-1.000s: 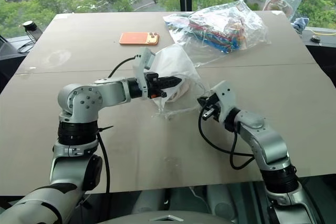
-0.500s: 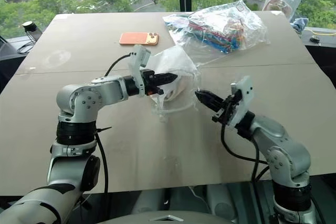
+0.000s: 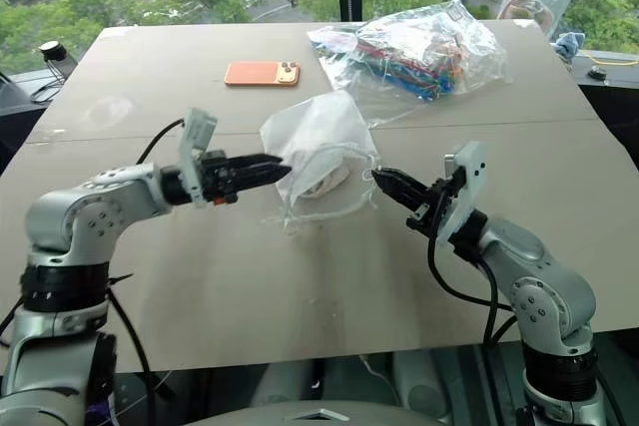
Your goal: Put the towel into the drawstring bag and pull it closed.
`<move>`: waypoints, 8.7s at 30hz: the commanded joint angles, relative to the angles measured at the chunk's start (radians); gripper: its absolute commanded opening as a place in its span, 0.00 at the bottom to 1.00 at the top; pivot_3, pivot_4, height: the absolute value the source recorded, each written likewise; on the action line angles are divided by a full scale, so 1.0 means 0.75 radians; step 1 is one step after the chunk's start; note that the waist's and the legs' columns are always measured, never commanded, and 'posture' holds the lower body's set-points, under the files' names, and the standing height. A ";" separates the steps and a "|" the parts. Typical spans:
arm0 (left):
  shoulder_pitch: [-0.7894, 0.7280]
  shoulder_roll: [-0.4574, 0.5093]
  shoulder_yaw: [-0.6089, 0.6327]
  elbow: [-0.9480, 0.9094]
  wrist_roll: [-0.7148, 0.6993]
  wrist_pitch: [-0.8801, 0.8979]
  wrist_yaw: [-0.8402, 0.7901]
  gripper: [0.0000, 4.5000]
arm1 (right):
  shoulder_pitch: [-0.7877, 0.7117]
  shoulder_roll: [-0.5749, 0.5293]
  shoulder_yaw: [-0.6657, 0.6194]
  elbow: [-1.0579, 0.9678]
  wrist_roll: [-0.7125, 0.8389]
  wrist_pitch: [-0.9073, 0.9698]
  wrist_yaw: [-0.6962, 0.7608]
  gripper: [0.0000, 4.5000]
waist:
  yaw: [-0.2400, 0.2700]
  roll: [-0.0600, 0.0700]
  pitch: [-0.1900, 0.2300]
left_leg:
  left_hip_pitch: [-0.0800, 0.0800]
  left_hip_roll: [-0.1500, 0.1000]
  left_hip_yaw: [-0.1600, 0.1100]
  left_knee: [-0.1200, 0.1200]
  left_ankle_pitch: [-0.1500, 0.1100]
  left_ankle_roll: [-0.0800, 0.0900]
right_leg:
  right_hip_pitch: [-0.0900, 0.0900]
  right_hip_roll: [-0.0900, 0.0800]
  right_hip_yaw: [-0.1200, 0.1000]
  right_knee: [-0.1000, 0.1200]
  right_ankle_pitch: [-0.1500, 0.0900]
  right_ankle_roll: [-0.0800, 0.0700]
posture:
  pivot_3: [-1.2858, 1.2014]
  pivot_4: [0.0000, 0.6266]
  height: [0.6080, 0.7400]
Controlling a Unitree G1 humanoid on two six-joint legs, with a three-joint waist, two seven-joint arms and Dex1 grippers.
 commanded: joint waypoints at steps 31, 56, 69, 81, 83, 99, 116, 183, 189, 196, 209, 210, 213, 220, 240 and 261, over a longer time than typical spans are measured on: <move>0.317 -0.108 0.208 -0.072 -0.393 0.153 -0.032 0.01 | -0.105 -0.030 -0.058 0.031 0.055 -0.085 -0.030 0.00 | 0.028 0.000 0.000 | 0.000 0.001 0.000 0.002 0.000 0.000 | 0.000 0.001 -0.001 0.001 -0.002 0.003 | 0.52 0.24 0.95; -0.520 0.033 0.310 0.413 -0.044 -0.367 0.232 0.01 | -0.747 -0.349 -0.388 0.304 0.034 -0.212 -0.165 0.00 | 0.005 0.000 0.000 | -0.002 0.001 0.001 -0.003 0.000 0.000 | -0.001 0.000 0.000 -0.004 0.000 0.000 | 0.52 0.24 0.95; -0.572 -0.002 0.300 0.840 0.445 -0.935 0.566 0.01 | -0.860 -0.263 -0.697 0.454 0.133 -0.344 -0.590 0.00 | 0.009 0.000 0.000 | -0.003 0.000 0.002 -0.002 0.000 0.000 | -0.002 -0.001 -0.001 -0.002 0.001 0.000 | 0.52 0.24 0.95; -0.544 -0.024 0.238 0.802 0.480 -0.993 0.424 0.01 | -0.767 -0.370 -0.591 0.491 0.065 -0.371 -0.492 0.00 | 0.008 0.000 0.000 | -0.003 0.000 0.003 -0.003 0.000 0.001 | -0.003 -0.002 0.000 0.000 0.001 0.000 | 0.52 0.24 0.95; -0.472 -0.062 0.223 0.639 0.399 -0.902 0.336 0.01 | -0.655 -0.382 -0.445 0.409 0.015 -0.344 -0.393 0.00 | 0.001 0.000 0.000 | -0.003 0.000 0.003 -0.003 0.000 0.001 | -0.003 -0.001 0.000 -0.001 0.000 0.000 | 0.52 0.24 0.95; -0.377 -0.369 0.039 -0.185 -0.103 -0.173 0.429 0.00 | -0.367 -0.333 0.157 0.183 -0.255 -0.300 -0.024 0.58 | 0.002 0.000 0.000 | -0.005 0.000 0.000 0.003 0.000 0.000 | -0.002 -0.001 -0.002 0.000 0.000 0.001 | 0.52 0.24 0.95; -0.274 -0.467 -0.038 -0.216 -0.248 0.028 0.486 0.00 | -0.373 -0.047 0.316 0.279 -0.325 -0.278 0.038 0.58 | 0.004 0.000 0.000 | -0.002 0.000 -0.001 0.007 0.000 0.000 | 0.001 0.001 -0.001 0.002 0.001 0.001 | 0.52 0.24 0.95; -0.142 -0.277 0.091 0.338 0.684 -1.148 0.455 0.01 | -0.703 0.038 -0.243 0.326 -0.249 -0.282 -0.378 0.00 | 0.033 0.002 0.002 | -0.002 0.000 0.000 0.001 0.000 0.000 | -0.001 0.000 -0.001 0.000 0.001 0.000 | 0.52 0.24 0.95; -0.043 -0.270 0.157 0.294 0.637 -1.045 0.524 0.01 | -0.755 0.017 -0.370 0.422 -0.337 -0.354 -0.600 0.00 | 0.029 0.002 0.002 | -0.002 0.000 0.001 0.001 0.000 0.000 | -0.001 0.000 -0.001 0.000 0.001 0.000 | 0.52 0.24 0.95; 0.037 -0.230 0.212 0.292 0.604 -1.003 0.557 0.01 | -0.665 -0.051 -0.458 0.375 -0.318 -0.334 -0.650 0.00 | 0.033 0.002 0.002 | -0.002 0.000 0.001 0.000 0.000 0.000 | -0.001 0.000 -0.001 0.000 0.001 0.000 | 0.52 0.24 0.95; 0.011 -0.200 0.260 0.352 0.603 -0.999 0.635 0.01 | -0.604 -0.202 -0.555 0.406 -0.348 -0.396 -0.680 0.00 | 0.031 0.002 0.002 | -0.002 0.000 0.001 0.000 0.000 0.000 | -0.001 0.000 -0.001 0.000 0.001 0.000 | 0.52 0.24 0.95; 0.003 -0.198 0.263 0.354 0.607 -1.011 0.644 0.01 | -0.609 -0.212 -0.564 0.410 -0.342 -0.402 -0.680 0.00 | 0.032 0.002 0.002 | -0.002 0.000 0.001 0.000 0.000 0.000 | -0.001 0.000 -0.001 0.000 0.001 0.000 | 0.52 0.24 0.95; -0.014 -0.188 0.275 0.362 0.610 -1.042 0.659 0.01 | -0.615 -0.252 -0.583 0.422 -0.329 -0.420 -0.664 0.00 | 0.033 0.002 0.002 | -0.002 0.000 0.001 0.000 0.000 0.000 | -0.001 0.000 -0.001 0.000 0.001 0.000 | 0.52 0.24 0.95; 0.145 -0.193 0.241 0.283 0.565 -1.013 0.580 0.01 | -0.342 -0.303 -0.480 0.300 -0.254 -0.347 -0.480 0.00 | 0.032 0.002 0.001 | -0.001 0.001 0.002 -0.001 0.000 0.001 | 0.000 0.000 0.000 -0.001 0.000 0.000 | 0.52 0.24 0.95; 0.858 -0.147 0.128 -0.317 0.204 -0.723 0.082 0.49 | 0.474 -0.424 -0.070 0.057 -0.403 -0.399 0.078 0.42 | 0.036 0.002 0.001 | 0.001 0.002 0.003 0.005 0.000 0.001 | 0.002 0.001 0.001 0.000 -0.003 0.004 | 0.52 0.24 0.95; 1.226 -0.159 0.322 -0.526 0.148 -0.741 0.114 0.99 | 0.813 -0.465 -0.459 0.113 -0.461 -0.735 0.386 0.90 | 0.035 0.002 -0.004 | 0.001 0.008 0.020 0.013 -0.008 0.006 | 0.002 0.001 0.011 -0.002 -0.008 0.002 | 0.52 0.24 0.95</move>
